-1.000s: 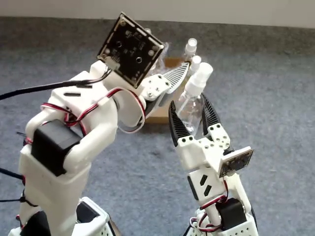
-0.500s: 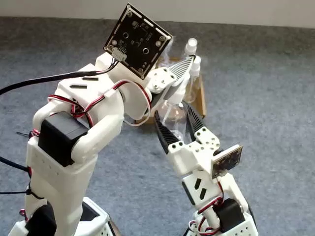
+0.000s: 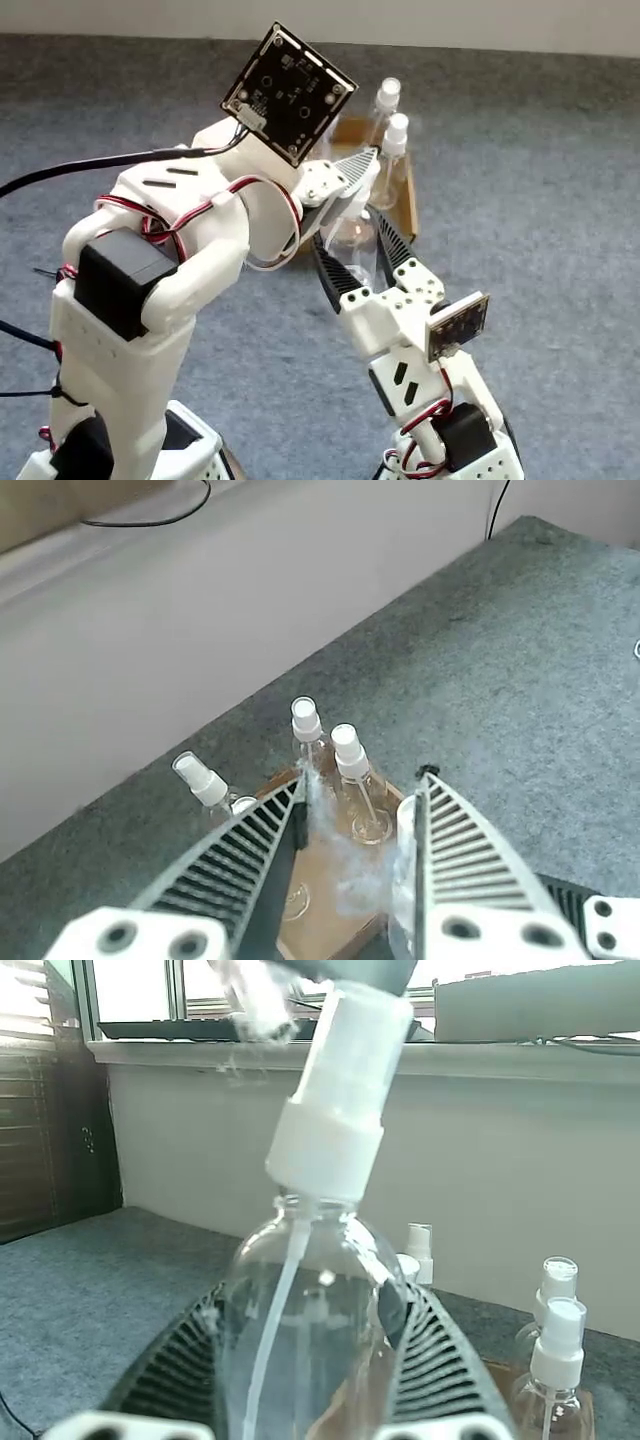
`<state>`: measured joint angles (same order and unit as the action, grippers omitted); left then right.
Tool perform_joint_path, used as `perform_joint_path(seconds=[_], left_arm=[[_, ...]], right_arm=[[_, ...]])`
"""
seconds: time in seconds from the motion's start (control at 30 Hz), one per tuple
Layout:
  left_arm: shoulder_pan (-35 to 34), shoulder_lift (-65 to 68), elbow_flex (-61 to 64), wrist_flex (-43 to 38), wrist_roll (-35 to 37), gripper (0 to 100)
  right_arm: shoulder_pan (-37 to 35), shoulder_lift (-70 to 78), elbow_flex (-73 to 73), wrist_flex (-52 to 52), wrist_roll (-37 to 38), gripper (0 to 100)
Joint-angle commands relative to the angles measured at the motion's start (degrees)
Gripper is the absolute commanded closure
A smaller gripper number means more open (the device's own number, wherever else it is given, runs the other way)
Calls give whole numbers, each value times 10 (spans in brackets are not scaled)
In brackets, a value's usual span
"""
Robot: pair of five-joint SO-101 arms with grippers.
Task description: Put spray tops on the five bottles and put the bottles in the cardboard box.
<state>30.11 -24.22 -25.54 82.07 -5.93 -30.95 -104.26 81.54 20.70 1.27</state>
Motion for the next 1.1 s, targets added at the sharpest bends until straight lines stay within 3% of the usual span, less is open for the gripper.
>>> perform_joint_path(seconds=[0.0,0.77,1.07], left_arm=[[-7,0,-7,12,-6,829],[-50,-1,1,29,-6,825],[-73,-1,-123,67,-27,825]], right_arm=[[-3,-6,-13,4,-3,988],[22,-7,-15,41,-2,993],[26,0,-15,40,-2,993]])
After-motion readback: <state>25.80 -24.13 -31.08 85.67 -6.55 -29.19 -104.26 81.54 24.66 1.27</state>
